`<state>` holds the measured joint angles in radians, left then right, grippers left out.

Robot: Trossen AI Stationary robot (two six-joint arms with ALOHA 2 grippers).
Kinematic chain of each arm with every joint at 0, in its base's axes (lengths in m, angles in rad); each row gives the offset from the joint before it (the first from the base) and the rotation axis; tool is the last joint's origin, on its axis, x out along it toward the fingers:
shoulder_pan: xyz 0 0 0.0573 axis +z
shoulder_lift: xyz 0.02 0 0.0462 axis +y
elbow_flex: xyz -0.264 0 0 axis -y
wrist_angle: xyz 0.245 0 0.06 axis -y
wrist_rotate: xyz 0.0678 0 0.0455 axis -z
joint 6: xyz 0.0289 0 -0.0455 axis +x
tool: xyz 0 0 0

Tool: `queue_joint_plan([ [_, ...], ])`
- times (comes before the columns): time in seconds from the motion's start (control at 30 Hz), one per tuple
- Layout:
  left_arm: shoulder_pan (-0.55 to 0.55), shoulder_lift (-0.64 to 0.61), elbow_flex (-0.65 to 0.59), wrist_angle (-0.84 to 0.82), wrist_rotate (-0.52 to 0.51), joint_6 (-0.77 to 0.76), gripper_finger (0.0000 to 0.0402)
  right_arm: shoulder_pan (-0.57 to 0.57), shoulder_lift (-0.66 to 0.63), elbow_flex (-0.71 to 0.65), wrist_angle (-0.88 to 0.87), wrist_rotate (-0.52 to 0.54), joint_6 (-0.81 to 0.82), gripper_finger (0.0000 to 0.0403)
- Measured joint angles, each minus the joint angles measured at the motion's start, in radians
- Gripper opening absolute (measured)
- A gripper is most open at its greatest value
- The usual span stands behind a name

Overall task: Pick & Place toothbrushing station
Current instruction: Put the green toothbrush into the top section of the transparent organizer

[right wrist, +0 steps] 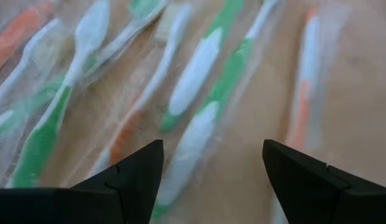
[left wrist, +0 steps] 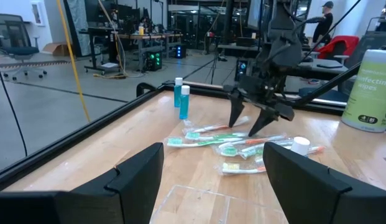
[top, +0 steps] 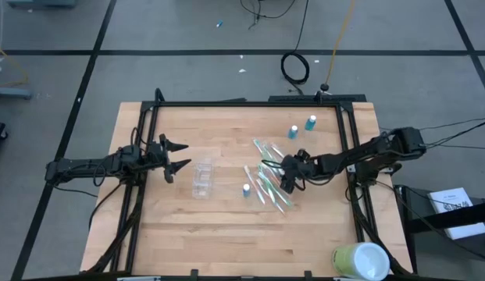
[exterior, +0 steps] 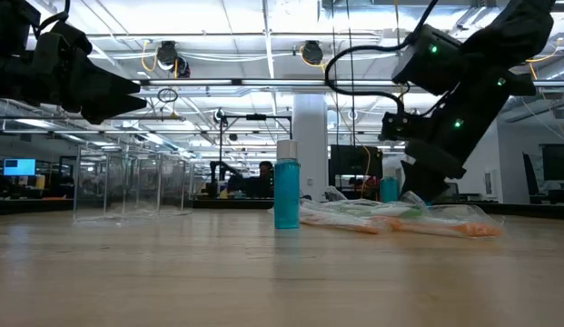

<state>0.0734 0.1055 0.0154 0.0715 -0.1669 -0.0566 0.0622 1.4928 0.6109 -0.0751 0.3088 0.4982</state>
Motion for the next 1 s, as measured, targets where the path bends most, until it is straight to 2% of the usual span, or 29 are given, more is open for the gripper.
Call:
queue_joint_plan([
  [0.27, 0.0, 0.0, 0.0, 0.0, 0.008, 0.0, 0.0283, 0.012, 0.026, -0.013, 0.006, 0.011, 0.021, 0.0259],
  [1.0, 0.0, 0.0, 0.0, 0.0, 0.008, 0.0, 0.0283, 0.01, 0.028, -0.015, -0.004, 0.006, 0.036, 0.0124],
])
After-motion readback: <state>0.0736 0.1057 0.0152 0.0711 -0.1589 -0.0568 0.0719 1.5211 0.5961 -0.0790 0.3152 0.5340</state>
